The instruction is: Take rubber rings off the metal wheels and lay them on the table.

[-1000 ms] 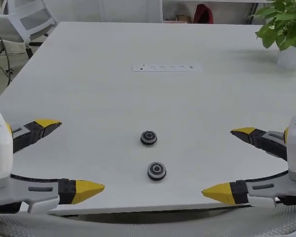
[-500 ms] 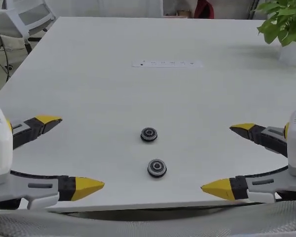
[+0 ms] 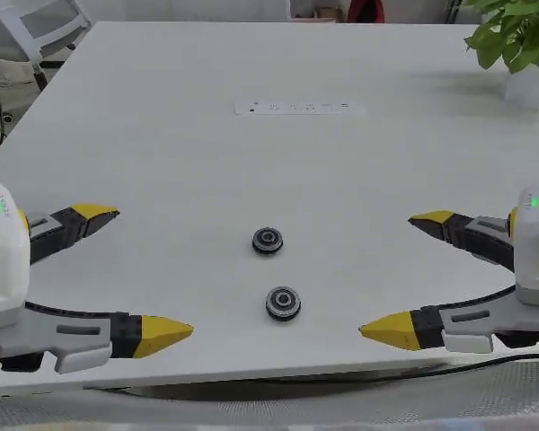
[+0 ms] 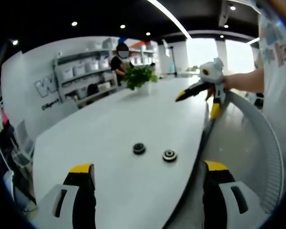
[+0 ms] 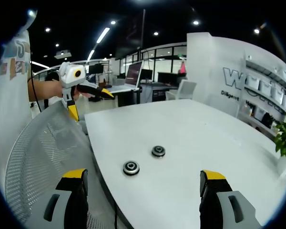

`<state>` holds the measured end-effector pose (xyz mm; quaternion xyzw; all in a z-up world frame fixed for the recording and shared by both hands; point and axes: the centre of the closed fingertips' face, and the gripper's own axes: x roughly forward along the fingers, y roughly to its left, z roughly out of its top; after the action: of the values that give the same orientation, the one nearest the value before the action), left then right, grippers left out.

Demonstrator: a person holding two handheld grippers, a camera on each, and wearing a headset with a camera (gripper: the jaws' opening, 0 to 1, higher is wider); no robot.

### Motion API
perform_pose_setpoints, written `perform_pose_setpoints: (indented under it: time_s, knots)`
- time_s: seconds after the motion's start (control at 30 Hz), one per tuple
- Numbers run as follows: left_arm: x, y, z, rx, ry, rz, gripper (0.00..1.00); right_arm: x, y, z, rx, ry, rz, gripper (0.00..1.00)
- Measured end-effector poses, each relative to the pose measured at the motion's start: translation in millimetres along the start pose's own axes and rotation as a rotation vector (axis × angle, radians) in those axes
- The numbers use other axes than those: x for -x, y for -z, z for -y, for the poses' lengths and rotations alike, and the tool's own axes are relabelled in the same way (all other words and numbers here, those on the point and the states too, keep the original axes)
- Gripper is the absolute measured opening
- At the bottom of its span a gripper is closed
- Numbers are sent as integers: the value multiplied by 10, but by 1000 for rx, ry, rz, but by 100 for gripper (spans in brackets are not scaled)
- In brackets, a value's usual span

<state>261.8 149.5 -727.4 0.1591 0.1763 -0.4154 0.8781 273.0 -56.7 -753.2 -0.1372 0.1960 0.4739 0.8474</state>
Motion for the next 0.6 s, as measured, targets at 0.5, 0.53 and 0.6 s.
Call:
perform_pose_setpoints:
  time_s: [0.5, 0.53, 0.6]
  knots:
    - [-122, -90, -112, -33, 21, 10, 92, -143, -140, 123, 28, -27, 18, 99]
    - [-133, -100, -118, -37, 23, 12, 92, -155, -148, 136, 29, -28, 17, 99]
    - [-157, -123, -133, -44, 25, 14, 91, -183, -163, 165, 39, -33, 14, 99]
